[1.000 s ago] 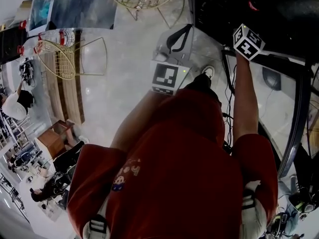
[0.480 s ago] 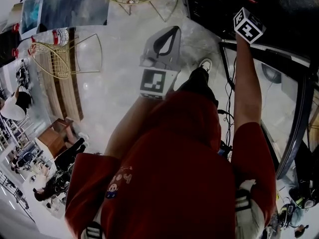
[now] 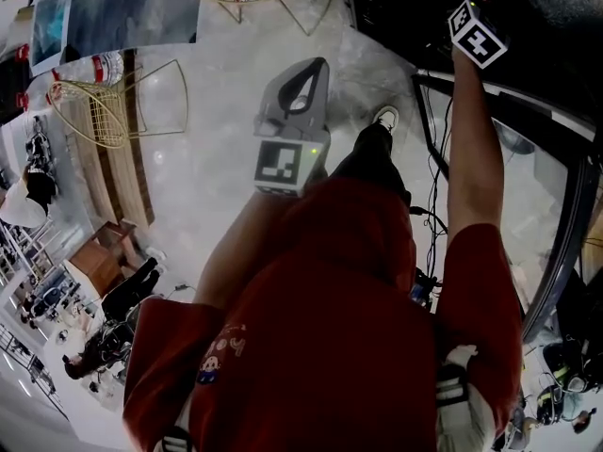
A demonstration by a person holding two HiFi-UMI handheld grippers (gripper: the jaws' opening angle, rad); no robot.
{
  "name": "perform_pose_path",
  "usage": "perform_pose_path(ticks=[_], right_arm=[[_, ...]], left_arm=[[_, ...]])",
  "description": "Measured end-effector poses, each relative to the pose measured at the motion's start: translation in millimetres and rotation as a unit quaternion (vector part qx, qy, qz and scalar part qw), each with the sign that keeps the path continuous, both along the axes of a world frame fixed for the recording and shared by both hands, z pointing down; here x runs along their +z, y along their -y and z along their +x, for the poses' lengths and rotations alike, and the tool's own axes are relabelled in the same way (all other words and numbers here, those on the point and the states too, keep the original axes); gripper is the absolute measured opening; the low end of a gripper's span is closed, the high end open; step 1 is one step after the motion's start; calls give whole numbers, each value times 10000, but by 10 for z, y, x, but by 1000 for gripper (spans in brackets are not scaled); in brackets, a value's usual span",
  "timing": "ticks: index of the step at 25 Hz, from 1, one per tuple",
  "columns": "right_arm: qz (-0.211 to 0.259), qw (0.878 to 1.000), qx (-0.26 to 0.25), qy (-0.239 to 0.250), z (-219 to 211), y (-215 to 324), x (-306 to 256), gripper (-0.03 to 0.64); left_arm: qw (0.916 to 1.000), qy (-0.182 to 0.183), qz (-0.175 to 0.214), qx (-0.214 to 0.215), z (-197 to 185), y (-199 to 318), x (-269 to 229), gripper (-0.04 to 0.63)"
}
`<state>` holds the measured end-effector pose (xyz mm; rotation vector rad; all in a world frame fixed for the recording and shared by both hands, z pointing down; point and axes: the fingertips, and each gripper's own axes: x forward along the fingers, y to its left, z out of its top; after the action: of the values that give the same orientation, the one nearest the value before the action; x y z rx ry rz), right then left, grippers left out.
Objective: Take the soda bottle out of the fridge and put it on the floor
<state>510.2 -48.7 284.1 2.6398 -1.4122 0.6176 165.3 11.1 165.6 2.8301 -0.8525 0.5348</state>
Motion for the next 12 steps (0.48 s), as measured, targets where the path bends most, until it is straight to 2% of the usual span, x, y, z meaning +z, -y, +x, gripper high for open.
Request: perform_pose_path(ticks=[4, 7, 12], right_arm=[[-48, 9999, -96, -28, -19, 81, 44, 351], [-39, 10000, 14, 3, 15, 81, 73, 304], [-103, 9999, 30, -25, 25, 59, 29, 301]], left_arm=[[10000, 26, -17, -34, -37, 43, 46, 0], [9999, 2, -68, -89, -41, 76, 73, 0], [9999, -30, -38, -90, -52, 73, 25, 0]])
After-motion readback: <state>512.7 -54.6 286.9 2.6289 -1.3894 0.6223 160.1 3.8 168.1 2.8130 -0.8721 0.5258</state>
